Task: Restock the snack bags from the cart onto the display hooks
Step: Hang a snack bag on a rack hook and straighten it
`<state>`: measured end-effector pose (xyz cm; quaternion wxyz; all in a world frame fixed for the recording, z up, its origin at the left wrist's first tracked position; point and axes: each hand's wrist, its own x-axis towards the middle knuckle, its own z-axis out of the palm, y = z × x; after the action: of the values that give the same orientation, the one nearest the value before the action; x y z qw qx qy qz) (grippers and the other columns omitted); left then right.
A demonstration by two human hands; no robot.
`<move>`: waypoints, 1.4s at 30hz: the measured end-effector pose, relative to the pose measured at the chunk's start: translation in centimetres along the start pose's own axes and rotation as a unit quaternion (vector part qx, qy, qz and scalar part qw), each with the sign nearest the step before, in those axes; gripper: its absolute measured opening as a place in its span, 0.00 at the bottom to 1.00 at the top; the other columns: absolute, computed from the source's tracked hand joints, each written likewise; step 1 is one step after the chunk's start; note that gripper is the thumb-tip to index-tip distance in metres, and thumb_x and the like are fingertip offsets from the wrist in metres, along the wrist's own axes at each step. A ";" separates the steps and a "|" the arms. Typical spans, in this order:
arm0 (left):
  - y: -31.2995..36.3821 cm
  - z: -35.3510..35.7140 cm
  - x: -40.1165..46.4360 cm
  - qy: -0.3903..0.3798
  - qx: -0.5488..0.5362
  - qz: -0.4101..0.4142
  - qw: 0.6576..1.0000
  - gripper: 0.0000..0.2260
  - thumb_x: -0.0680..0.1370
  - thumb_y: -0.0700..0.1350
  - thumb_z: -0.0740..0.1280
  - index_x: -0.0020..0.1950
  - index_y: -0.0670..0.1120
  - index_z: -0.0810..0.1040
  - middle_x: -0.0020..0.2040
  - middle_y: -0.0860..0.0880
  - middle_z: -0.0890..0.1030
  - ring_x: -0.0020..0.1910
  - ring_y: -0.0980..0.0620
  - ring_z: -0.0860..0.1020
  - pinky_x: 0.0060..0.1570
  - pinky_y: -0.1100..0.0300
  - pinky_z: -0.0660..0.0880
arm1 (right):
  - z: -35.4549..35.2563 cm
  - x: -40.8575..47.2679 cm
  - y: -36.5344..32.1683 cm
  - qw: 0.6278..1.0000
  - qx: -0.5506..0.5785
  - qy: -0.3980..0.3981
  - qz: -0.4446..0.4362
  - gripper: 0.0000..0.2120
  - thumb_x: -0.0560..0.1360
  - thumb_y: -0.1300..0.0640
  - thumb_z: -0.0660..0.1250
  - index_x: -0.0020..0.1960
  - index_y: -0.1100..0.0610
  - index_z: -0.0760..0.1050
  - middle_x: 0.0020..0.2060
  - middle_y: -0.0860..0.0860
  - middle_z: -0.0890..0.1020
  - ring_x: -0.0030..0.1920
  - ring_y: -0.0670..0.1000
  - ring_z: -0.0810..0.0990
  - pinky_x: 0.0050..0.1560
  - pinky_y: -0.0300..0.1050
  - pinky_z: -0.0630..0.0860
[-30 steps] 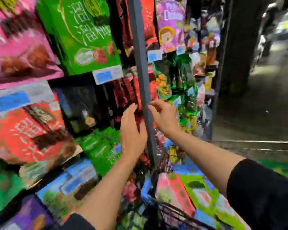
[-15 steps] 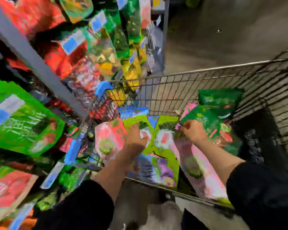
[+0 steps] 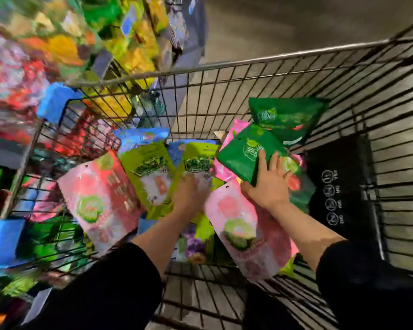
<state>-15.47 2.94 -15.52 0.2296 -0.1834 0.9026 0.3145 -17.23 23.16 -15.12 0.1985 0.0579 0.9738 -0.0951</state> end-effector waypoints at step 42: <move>-7.1 -24.5 -9.4 0.354 -0.443 0.103 0.817 0.12 0.75 0.34 0.70 0.58 0.37 0.77 0.49 0.46 0.78 0.48 0.53 0.74 0.42 0.75 0.71 | -15.6 -6.9 -19.7 0.788 0.576 0.017 -0.217 0.06 0.76 0.67 0.67 0.53 0.64 0.77 0.30 0.44 0.83 0.30 0.40 0.79 0.30 0.33 0.73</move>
<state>-11.57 -16.49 3.06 -0.2457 -0.2702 0.6988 0.6151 -19.73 6.66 4.87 0.0854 -0.0500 0.7284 -0.6779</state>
